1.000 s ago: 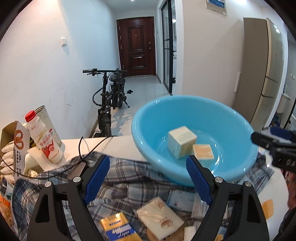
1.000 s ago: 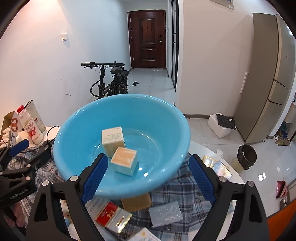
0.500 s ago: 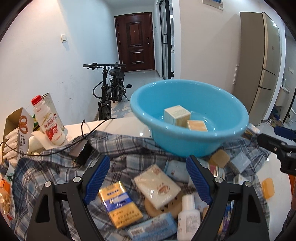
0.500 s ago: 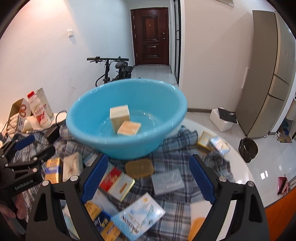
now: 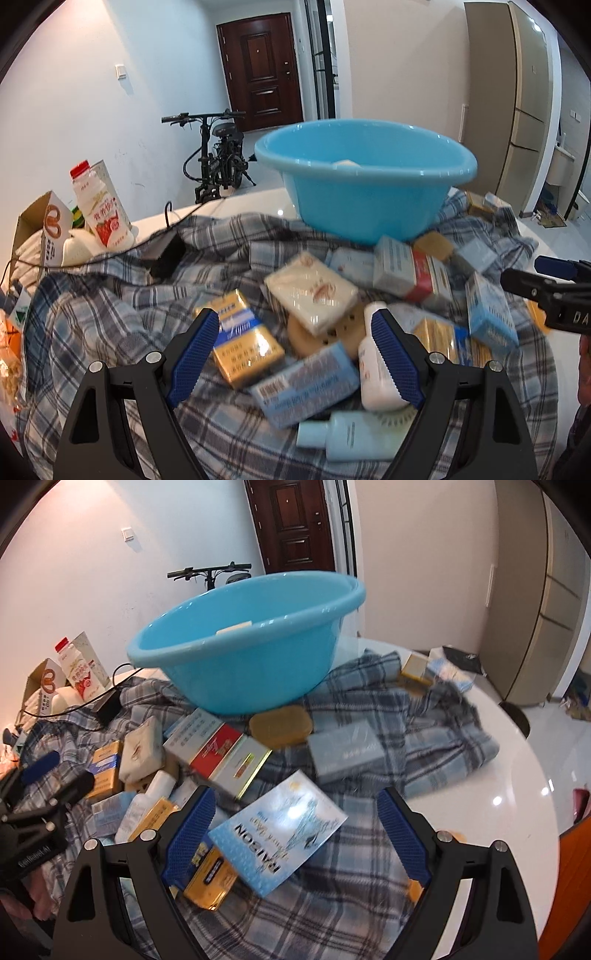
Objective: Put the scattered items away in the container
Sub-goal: 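Withdraw the right tool from the basin back over the shirt, then move the right gripper down toward the blue RAISON box on the shirt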
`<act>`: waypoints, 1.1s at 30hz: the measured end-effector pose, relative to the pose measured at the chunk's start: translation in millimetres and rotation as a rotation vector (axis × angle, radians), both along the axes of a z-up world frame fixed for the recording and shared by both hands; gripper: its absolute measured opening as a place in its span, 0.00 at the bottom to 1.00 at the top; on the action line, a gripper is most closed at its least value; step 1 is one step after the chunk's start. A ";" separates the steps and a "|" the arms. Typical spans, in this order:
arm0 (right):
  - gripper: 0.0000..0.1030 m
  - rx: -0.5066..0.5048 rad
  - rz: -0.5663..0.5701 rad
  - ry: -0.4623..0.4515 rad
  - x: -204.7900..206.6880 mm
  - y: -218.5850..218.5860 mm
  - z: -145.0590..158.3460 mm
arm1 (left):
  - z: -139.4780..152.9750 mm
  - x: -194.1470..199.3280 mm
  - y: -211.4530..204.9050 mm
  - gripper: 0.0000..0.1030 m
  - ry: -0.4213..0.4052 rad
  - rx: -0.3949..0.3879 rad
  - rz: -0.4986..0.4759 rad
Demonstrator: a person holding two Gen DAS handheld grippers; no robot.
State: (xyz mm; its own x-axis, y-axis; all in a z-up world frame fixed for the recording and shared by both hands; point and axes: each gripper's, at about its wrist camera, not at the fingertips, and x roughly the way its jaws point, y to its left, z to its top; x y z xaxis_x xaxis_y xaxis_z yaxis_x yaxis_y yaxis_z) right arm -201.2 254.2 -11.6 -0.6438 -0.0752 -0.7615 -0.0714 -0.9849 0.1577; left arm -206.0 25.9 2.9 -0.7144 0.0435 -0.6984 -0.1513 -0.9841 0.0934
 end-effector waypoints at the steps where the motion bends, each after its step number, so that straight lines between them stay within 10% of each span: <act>1: 0.86 0.000 0.000 0.000 1.7 -1.2 -0.8 | -2.3 2.6 -1.5 0.84 -0.002 0.008 0.004; 33: 0.86 0.066 -0.014 -0.059 -7.6 -28.6 -37.4 | -28.5 11.1 6.9 0.84 -0.038 0.075 -0.042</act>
